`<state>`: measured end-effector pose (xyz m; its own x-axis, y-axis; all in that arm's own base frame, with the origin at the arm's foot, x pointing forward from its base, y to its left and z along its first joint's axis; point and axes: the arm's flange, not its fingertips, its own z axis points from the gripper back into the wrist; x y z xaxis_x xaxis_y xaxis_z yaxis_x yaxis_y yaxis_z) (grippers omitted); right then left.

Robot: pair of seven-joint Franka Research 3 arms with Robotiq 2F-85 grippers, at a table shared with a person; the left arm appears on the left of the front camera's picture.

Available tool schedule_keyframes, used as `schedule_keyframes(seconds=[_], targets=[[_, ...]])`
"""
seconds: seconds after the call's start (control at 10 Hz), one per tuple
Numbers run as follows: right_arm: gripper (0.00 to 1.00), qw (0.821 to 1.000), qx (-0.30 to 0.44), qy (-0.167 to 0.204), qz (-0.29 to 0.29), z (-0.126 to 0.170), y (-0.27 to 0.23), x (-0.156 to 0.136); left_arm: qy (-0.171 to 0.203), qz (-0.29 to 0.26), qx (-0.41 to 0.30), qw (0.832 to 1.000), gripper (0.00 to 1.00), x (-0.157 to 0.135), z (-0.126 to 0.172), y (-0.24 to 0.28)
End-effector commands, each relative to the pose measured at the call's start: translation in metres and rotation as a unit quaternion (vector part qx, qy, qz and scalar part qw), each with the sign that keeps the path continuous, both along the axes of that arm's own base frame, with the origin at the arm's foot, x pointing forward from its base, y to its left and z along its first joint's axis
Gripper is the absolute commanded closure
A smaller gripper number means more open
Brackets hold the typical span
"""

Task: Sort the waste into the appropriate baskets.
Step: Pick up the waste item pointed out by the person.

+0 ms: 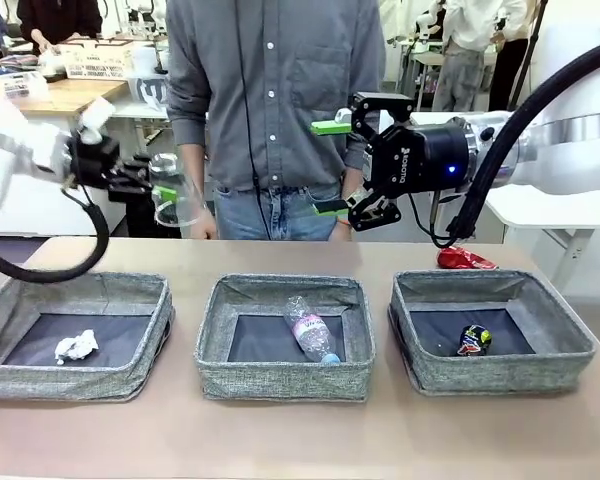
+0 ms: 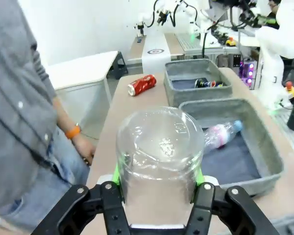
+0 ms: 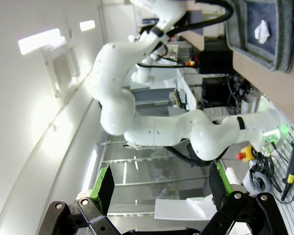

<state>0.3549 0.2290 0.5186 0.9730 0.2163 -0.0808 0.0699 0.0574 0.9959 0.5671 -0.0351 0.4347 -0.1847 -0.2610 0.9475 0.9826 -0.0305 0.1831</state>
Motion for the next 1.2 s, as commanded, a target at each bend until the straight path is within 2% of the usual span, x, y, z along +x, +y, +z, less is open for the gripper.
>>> schedule_keyframes(seconds=[0.0,0.1,0.2,0.5,0.6,0.7,0.9,1.0,1.1], targets=[[0.0,1.0,-0.006,0.003,-0.001,0.004,0.001,0.001,0.024,0.011,0.048,0.998,0.44,-0.043,0.029,0.012],[0.0,1.0,-0.006,0.003,-0.001,0.004,0.001,0.001,0.03,0.022,0.09,0.995,0.44,-0.057,0.03,0.025],[0.0,1.0,-0.006,0.003,-0.001,0.004,0.001,0.001,0.002,0.002,0.017,1.0,0.44,-0.021,0.025,0.004],[0.0,1.0,-0.006,0.003,-0.001,0.004,0.001,0.001,0.002,0.002,0.017,1.0,0.44,-0.021,0.025,0.004],[0.0,1.0,-0.006,0.003,-0.001,0.004,0.001,0.001,0.011,0.007,0.033,0.999,0.44,-0.031,0.027,0.007],[0.0,1.0,-0.006,0.003,-0.001,0.004,0.001,0.001,0.036,0.016,0.034,0.999,0.44,-0.052,0.05,-0.029],[0.0,1.0,-0.006,0.003,-0.001,0.004,0.001,0.001,0.07,0.09,0.15,0.982,0.44,-0.093,0.088,-0.086],[0.0,1.0,-0.006,0.003,-0.001,0.004,0.001,0.001,0.114,0.094,0.176,0.973,0.44,-0.113,0.097,-0.113],[0.0,1.0,-0.006,0.003,-0.001,0.004,0.001,0.001,0.135,0.11,0.199,0.964,0.44,-0.126,0.106,-0.133]])
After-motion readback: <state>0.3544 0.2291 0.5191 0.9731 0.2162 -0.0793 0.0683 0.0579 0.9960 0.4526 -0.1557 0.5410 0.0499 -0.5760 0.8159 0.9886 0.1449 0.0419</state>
